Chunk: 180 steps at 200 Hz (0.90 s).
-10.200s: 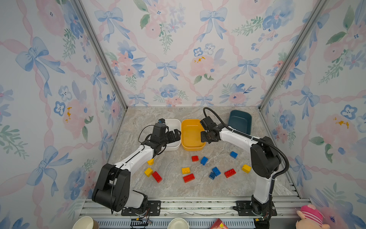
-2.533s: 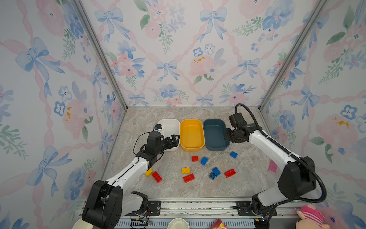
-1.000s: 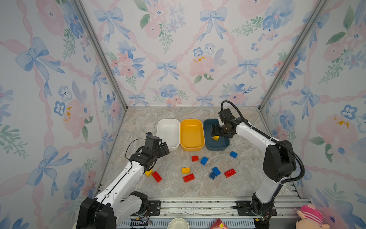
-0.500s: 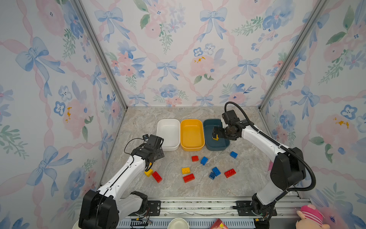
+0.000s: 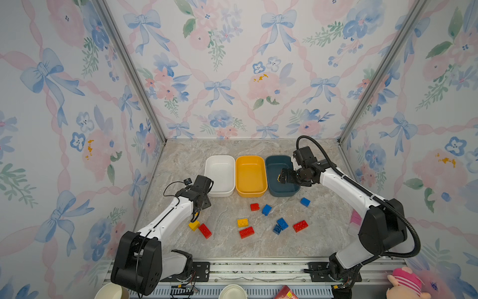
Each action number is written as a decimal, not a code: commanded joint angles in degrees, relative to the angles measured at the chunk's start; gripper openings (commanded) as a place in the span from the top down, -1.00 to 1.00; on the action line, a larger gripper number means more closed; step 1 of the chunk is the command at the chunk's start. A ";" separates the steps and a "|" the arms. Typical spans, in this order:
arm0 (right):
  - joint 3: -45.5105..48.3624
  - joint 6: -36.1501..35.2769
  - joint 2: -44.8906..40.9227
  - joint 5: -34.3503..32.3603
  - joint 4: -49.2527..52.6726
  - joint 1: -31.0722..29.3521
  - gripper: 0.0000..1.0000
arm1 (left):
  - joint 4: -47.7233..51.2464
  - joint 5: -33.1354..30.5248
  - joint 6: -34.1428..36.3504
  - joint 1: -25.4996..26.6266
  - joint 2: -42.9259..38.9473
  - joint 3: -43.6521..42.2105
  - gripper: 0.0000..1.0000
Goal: Sort the legos into containers by color
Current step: 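Lower the left gripper onto the yellow 120 brick and grasp it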
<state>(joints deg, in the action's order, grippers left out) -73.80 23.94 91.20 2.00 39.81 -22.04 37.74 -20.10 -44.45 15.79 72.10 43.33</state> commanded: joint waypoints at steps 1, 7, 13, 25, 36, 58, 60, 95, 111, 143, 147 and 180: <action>1.05 -0.05 -2.31 0.68 0.80 0.80 -0.97 | -1.60 0.76 -0.43 -1.55 0.93 -1.77 -0.46; 1.13 -0.10 -2.50 0.64 0.79 0.91 -0.97 | -2.05 0.92 -0.35 -1.86 1.07 -2.12 -0.46; 1.21 -0.05 -2.69 0.55 0.87 0.95 -0.97 | -2.70 1.23 -0.17 -2.23 1.08 -2.56 -0.46; 1.47 0.06 -2.95 0.57 0.88 1.17 -0.97 | -4.00 1.89 0.06 -2.88 1.59 -3.31 -0.45; 1.55 0.14 -3.04 0.53 0.88 1.28 -0.97 | -5.00 2.60 0.36 -3.45 2.30 -3.77 -0.45; 1.48 0.30 -3.13 0.48 0.97 1.22 -0.96 | -6.80 2.97 0.65 -4.19 3.24 -3.78 -0.44; 1.47 0.24 -3.11 0.47 0.99 1.28 -0.96 | -6.93 2.96 0.71 -4.32 3.30 -3.78 -0.43; 1.38 0.61 -3.02 0.55 0.93 1.23 -0.96 | -8.97 3.30 1.46 -5.37 4.83 -5.79 -0.39; 1.39 0.84 -3.09 0.62 0.96 1.13 -0.96 | -9.96 3.81 1.46 -5.60 5.81 -6.01 -0.37; 1.80 1.10 -3.72 0.41 0.89 1.17 -0.95 | -11.82 4.26 1.47 -5.68 7.51 -6.55 -0.31; 1.89 1.10 -3.82 0.29 0.89 1.15 -0.95 | -12.08 4.34 1.47 -5.68 7.80 -6.60 -0.30; 2.59 1.19 -4.32 0.18 0.97 1.15 -0.95 | -12.63 4.14 1.29 -5.76 8.26 -6.62 -0.05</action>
<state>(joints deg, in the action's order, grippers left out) -72.34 24.47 88.40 2.20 39.83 -21.37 26.02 -16.05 -43.44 10.46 80.12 37.32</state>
